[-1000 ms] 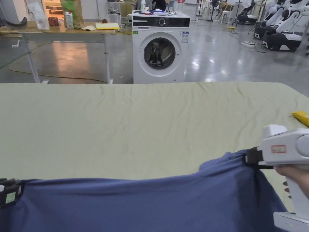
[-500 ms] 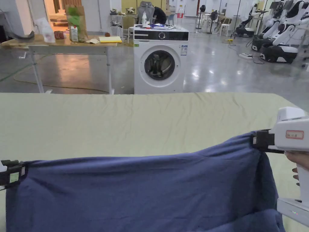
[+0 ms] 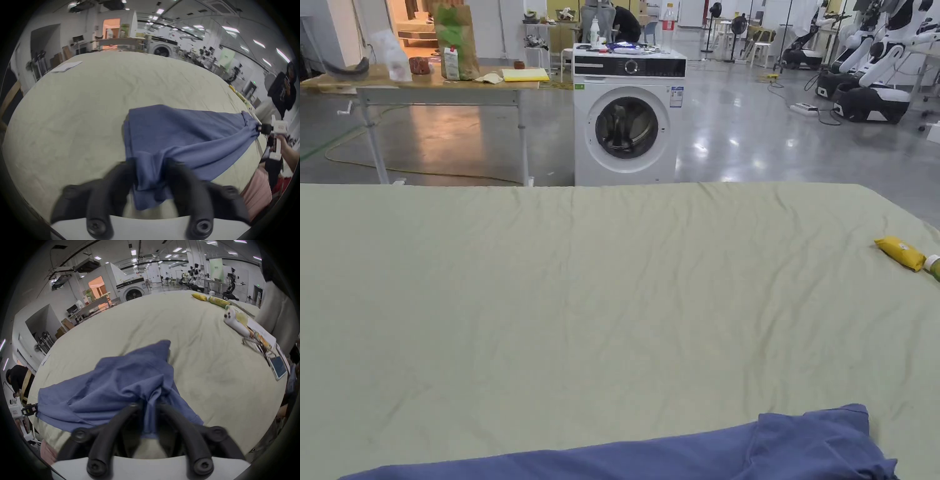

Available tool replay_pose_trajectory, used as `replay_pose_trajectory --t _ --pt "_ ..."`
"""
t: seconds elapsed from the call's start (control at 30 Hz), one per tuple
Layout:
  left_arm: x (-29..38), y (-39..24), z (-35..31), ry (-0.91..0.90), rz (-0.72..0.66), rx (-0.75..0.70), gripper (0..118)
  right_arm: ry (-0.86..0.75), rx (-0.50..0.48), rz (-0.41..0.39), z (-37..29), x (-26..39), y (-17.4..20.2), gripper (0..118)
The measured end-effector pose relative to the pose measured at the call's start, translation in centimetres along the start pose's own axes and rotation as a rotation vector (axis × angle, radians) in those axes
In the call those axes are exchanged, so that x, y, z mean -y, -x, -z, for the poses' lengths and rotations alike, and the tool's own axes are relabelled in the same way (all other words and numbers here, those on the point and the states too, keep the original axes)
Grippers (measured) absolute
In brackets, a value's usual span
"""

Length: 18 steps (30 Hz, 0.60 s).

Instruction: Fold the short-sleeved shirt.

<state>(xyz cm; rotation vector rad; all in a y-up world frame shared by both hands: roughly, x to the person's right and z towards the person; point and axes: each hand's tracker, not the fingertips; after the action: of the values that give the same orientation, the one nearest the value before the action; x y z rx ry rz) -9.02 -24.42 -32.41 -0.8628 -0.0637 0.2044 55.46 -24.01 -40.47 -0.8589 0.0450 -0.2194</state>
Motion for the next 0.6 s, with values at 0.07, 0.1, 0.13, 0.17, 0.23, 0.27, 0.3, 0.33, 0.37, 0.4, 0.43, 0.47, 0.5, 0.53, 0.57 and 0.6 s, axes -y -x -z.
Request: replay_pose_trajectory --t 0.07,0.1,0.13,0.17,0.23,0.27,0.3,0.33,0.37,0.4,0.43,0.47,0.5,0.53,0.57,0.6 --pt "-0.1 0.6 -0.7 -0.043 -0.052 -0.048 80 -0.025 0.012 -0.013 0.5 0.2 -0.5 84" --pt "-0.6 0.4 -1.8 -0.113 -0.074 -0.067 80 -0.07 -0.001 -0.039 0.1 0.0 -0.1 108" --pt "-0.9 0.1 -2.8 -0.169 -0.093 -0.064 80 -0.106 -0.01 -0.053 -0.6 -0.4 0.5 116" --pt "-1.7 -0.3 -3.8 -0.208 -0.106 -0.056 80 -0.146 -0.023 -0.057 -1.5 -0.8 1.1 118" --pt "-3.6 -2.1 -6.2 -0.311 -0.117 -0.049 80 -0.259 -0.087 -0.064 -4.2 -1.6 2.8 117" --pt "-3.9 -3.2 -7.2 -0.367 -0.099 -0.04 80 -0.318 -0.102 -0.06 -5.4 -1.9 3.8 117" --pt "-4.7 -4.6 -8.5 -0.441 -0.075 -0.03 80 -0.4 -0.119 -0.066 -6.8 -2.1 5.0 117" --pt "-5.2 -5.9 -9.6 -0.494 -0.051 -0.025 80 -0.471 -0.133 -0.073 -8.3 -2.0 6.3 117" --pt "-5.3 -7.5 -10.5 -0.561 -0.014 -0.024 80 -0.572 -0.141 -0.103 -9.8 -1.8 7.9 117" --pt "-5.2 -9.0 -11.4 -0.622 0.014 -0.028 80 -0.673 -0.124 -0.135 -11.2 -1.4 9.3 117" --pt "-5.1 -10.5 -12.2 -0.685 0.044 -0.048 80 -0.772 -0.101 -0.161 -12.6 -0.6 10.8 117" --pt "-4.9 -11.8 -12.9 -0.753 0.072 -0.071 80 -0.854 -0.084 -0.184 -13.7 0.2 12.1 116" --pt "-4.1 -12.9 -13.3 -0.832 0.105 -0.107 77 -0.929 -0.077 -0.193 -14.6 1.0 13.1 113" --pt "-3.1 -13.8 -13.4 -0.904 0.12 -0.15 69 -0.983 -0.076 -0.192 -15.3 1.7 13.9 103" --pt "-2.6 -14.8 -13.8 -0.956 0.135 -0.194 50 -1.007 -0.085 -0.182 -15.8 2.3 14.5 81" --pt "-2.2 -15.7 -14.1 -0.978 0.158 -0.245 9 -1.022 -0.085 -0.176 -16.3 2.9 15.4 18"
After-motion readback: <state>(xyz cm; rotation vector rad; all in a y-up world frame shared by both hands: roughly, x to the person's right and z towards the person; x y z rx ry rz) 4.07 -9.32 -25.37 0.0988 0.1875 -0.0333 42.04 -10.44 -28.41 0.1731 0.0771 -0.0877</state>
